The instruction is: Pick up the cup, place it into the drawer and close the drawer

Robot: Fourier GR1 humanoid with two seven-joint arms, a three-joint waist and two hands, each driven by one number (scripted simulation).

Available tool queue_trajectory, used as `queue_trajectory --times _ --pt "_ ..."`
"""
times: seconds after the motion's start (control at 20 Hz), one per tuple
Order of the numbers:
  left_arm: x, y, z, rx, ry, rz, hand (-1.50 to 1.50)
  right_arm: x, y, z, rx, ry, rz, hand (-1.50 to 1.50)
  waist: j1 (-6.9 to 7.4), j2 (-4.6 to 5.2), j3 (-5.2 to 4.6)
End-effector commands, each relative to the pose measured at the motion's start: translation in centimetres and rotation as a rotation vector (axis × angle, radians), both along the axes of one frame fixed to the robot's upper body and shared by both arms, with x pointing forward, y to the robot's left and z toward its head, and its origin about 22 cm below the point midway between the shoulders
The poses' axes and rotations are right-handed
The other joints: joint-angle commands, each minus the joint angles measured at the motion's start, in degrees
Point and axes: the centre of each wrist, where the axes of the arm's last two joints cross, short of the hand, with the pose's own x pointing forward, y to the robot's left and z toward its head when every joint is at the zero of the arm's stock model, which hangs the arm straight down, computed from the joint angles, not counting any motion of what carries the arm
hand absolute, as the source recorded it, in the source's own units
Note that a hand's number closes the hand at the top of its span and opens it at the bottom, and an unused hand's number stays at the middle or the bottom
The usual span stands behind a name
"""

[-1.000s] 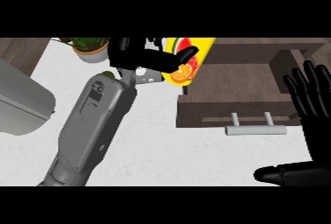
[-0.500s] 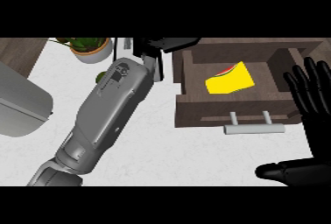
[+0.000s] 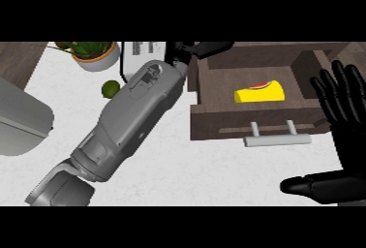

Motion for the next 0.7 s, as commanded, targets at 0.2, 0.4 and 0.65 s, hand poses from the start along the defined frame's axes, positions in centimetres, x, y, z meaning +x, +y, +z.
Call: queue_trajectory --times 0.2,0.4,0.65 --pt "0.1 -0.9 -1.5 0.103 0.022 0.012 1.50 -0.8 1.3 0.2 0.025 -0.006 0.036 -1.50 -2.16 0.27 0.02" --pt "0.3 -1.3 -1.1 0.141 0.008 -0.010 1.50 0.6 0.2 0.4 -0.003 -0.015 0.042 -1.50 -2.23 0.50 0.05" --pt "0.0 -1.0 -3.2 0.263 0.036 0.045 1.50 0.8 1.3 0.5 0.012 -0.008 0.070 -1.50 -3.59 0.79 0.06"
